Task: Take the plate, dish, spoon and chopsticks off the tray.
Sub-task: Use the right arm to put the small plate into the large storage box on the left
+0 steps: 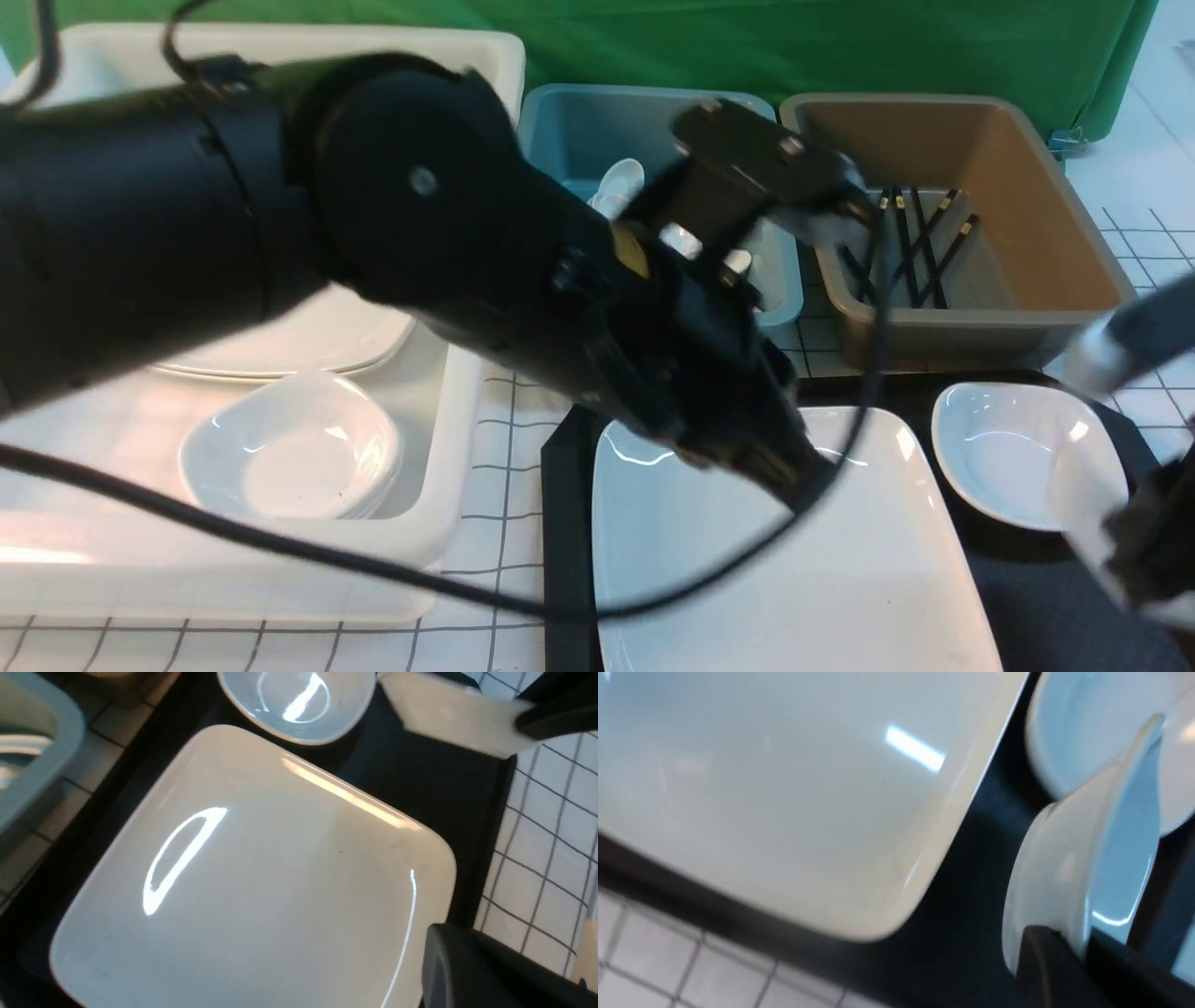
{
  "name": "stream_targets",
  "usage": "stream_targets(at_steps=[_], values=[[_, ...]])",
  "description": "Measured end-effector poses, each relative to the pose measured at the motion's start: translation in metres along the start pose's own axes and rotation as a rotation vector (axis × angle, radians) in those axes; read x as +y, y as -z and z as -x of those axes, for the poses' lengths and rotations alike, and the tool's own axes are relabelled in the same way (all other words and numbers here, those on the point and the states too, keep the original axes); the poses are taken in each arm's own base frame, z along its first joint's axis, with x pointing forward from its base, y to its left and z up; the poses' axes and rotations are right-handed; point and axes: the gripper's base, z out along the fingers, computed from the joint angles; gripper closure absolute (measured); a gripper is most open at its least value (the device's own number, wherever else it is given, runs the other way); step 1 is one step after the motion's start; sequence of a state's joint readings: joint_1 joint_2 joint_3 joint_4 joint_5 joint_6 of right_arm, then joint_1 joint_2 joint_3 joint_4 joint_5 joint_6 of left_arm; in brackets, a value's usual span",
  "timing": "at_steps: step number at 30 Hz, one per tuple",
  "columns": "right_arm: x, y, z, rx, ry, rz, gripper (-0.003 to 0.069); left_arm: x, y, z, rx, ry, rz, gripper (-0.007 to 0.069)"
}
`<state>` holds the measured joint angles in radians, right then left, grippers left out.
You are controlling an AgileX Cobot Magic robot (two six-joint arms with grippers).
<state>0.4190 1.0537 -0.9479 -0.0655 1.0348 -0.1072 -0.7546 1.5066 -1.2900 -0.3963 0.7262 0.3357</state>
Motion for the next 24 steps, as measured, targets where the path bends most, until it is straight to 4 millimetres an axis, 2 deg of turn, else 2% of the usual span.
stream_targets(at_steps=[3,5,10,12,15,16,20,24], values=[[0.000,0.031,0.019,-0.112,0.000,0.027,0.0615,0.018,0.020,0.003,-0.049,0.048,0.048,0.0627],[0.002,0.048,0.033,-0.183,0.001,0.079,0.0615,0.030,0.042,0.005,-0.092,0.073,0.086,0.0627],[0.013,0.068,0.074,-0.306,0.024,0.254,0.0615,0.057,0.104,0.000,-0.189,0.145,0.204,0.0627],[0.022,0.069,0.095,-0.336,0.048,0.338,0.0615,0.066,0.133,-0.009,-0.214,0.187,0.265,0.0627],[0.040,0.062,0.123,-0.352,0.108,0.409,0.0615,0.081,0.166,-0.023,-0.234,0.269,0.366,0.0627],[0.054,0.063,0.137,-0.370,0.152,0.439,0.0615,0.088,0.182,-0.033,-0.233,0.315,0.423,0.0627],[0.100,0.047,0.172,-0.370,0.260,0.525,0.0615,0.104,0.218,-0.057,-0.240,0.445,0.560,0.0627],[0.153,0.026,0.202,-0.369,0.362,0.592,0.0615,0.112,0.240,-0.077,-0.245,0.577,0.648,0.0627]])
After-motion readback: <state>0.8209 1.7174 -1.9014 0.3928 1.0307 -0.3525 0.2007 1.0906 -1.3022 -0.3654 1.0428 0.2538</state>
